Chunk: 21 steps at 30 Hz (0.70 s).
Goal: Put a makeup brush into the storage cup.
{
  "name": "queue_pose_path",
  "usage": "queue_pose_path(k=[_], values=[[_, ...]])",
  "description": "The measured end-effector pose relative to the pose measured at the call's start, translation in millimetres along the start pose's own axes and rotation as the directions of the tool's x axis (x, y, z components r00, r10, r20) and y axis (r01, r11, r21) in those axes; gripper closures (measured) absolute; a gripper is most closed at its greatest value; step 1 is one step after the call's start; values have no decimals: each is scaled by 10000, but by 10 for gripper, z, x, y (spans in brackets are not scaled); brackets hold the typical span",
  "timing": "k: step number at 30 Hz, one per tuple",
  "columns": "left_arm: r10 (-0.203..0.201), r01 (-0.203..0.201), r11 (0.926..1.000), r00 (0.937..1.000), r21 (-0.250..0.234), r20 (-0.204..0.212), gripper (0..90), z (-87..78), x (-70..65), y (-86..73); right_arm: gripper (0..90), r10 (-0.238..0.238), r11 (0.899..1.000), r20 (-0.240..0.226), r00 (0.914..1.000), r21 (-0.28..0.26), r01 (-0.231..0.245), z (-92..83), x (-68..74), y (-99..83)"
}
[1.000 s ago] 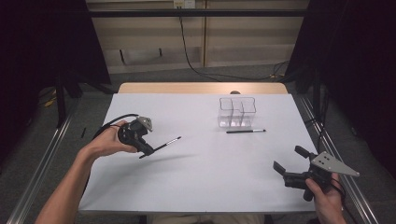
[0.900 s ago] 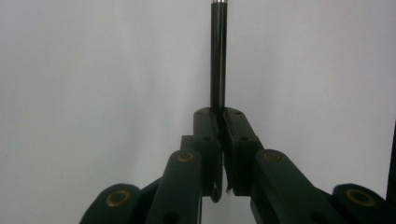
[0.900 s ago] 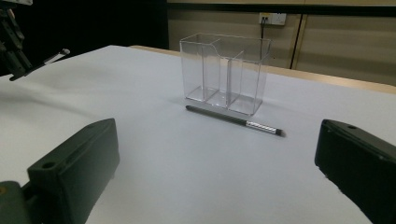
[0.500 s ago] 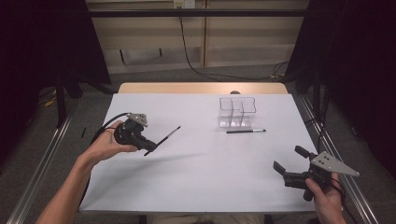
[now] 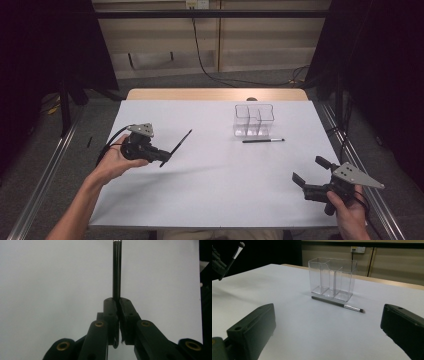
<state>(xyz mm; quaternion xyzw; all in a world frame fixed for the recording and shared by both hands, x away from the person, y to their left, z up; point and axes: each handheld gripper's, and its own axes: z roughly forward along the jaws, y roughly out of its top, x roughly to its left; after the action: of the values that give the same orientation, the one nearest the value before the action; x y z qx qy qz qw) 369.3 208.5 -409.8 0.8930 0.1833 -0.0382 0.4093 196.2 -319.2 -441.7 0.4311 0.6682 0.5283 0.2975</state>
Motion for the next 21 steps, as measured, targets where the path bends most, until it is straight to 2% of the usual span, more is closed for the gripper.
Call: queue_pose_path(k=[3, 5, 7, 9, 10, 11, 12, 17, 19, 21], values=[[69, -64, 9990, 9999, -435, 111, 845, 16, -36, -1, 0, 23, 10000, -25, 10000, -2, -23, -2, 1, 0], [-27, 27, 9981, 10000, -620, 10, 845, 35, -63, -7, 0, -19, 10000, -42, 10000, 37, 20, -5, 0, -3], [126, -134, 9977, 9998, -668, -120, 845, 43, -84, -9, 0, 24, 10000, -42, 10000, 20, -24, -5, 3, -2], [8, -15, 9947, 10000, -1027, -71, 845, 46, -108, -12, 0, 3, 10000, -46, 10000, 8, -3, -8, 2, -1], [44, -57, 9943, 9999, -1065, -132, 845, 39, -113, -12, 0, 3, 10000, -46, 10000, 8, -3, -8, 2, -1], [-11, 17, 9929, 10000, -1190, 53, 845, 40, -118, -18, 0, 8, 10000, -46, 10000, 6, -8, -7, 2, -1], [44, -38, 9917, 10000, -1285, 45, 845, 42, -124, -25, 0, 6, 10000, -46, 10000, 9, -6, -7, 2, -1], [90, -118, 9868, 9998, -1613, -178, 845, 72, -167, -57, 0, -97, 9999, -68, 9999, 31, 97, -3, 0, -4], [37, -57, 9832, 9999, -1824, -115, 845, 80, -179, -62, 0, -81, 10000, -57, 10000, 27, 81, -2, -2, -4], [-72, 39, 9826, 9998, -1856, -171, 845, 86, -192, -61, 0, -104, 9999, -65, 9999, 37, 105, -2, -2, -4]])
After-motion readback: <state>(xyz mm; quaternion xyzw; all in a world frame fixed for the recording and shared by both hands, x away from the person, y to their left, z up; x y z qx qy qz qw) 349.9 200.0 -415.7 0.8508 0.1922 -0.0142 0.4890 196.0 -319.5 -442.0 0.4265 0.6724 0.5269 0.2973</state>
